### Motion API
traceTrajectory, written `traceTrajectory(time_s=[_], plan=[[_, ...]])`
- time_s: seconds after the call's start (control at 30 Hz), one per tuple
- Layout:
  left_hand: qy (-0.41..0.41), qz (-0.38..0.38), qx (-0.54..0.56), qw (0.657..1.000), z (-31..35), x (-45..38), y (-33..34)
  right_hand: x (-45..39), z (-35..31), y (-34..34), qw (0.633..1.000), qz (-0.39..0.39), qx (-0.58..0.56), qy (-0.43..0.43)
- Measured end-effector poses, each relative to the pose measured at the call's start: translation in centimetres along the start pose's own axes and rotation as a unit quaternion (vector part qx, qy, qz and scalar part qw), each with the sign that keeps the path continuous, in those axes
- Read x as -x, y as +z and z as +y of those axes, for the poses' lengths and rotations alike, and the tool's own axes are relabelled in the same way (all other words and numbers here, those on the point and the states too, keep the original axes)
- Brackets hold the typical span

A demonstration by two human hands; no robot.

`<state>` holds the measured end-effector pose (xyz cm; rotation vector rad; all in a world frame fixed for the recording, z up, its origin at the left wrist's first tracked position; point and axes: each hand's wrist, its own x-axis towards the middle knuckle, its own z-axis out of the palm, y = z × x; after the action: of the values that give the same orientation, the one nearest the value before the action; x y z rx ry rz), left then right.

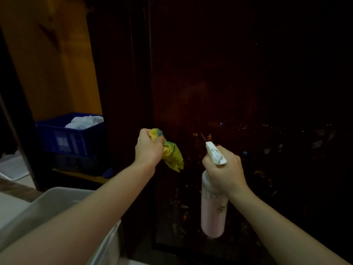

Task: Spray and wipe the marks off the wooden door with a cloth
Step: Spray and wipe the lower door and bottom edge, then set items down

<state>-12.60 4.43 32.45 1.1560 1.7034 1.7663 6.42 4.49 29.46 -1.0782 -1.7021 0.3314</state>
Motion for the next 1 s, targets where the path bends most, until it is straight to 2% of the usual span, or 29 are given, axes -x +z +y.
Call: traceTrajectory(time_s=[0.07, 0.2, 0.3, 0.4, 0.47, 0.57, 0.7, 0.83, 0.9, 1.0], plan=[[-0.009, 0.002, 0.013, 1.0, 0.2, -0.1, 0.4, -0.1, -0.1, 0.0, 1.0, -0.001, 0.0, 0.006], [-0.031, 0.001, 0.025, 0.999, 0.4, -0.1, 1.1, -0.3, -0.3, -0.2, 0.998, -0.068, -0.011, 0.015], [-0.105, -0.022, 0.066, 0.992, 0.7, 0.1, 1.5, -0.3, -0.4, -0.2, 0.992, -0.103, -0.06, 0.033], [-0.2, -0.074, 0.153, 0.965, 1.0, 0.5, 1.5, -0.2, -0.2, -0.1, 0.997, -0.066, -0.041, 0.024], [-0.215, -0.114, 0.157, 0.957, 0.8, 0.5, 1.5, 0.0, 0.0, -0.1, 0.999, -0.031, -0.022, 0.011], [-0.166, -0.116, 0.092, 0.975, 0.2, 0.3, 1.5, 0.1, 0.3, -0.2, 1.0, -0.011, -0.014, 0.015], [-0.08, -0.053, 0.034, 0.995, -0.9, -0.1, 1.8, 0.0, 0.6, -0.5, 0.997, -0.059, -0.015, 0.039], [0.001, -0.008, -0.029, 1.0, -1.2, -0.5, 1.8, 0.2, 0.9, -0.4, 0.992, -0.089, -0.05, 0.069], [0.041, 0.015, -0.054, 0.998, -1.2, -0.7, 1.8, 0.4, 1.0, -0.2, 0.994, -0.076, -0.044, 0.062], [0.058, 0.022, -0.049, 0.997, -1.2, -0.9, 2.2, 0.6, 1.0, 0.2, 0.999, -0.03, -0.009, 0.031]])
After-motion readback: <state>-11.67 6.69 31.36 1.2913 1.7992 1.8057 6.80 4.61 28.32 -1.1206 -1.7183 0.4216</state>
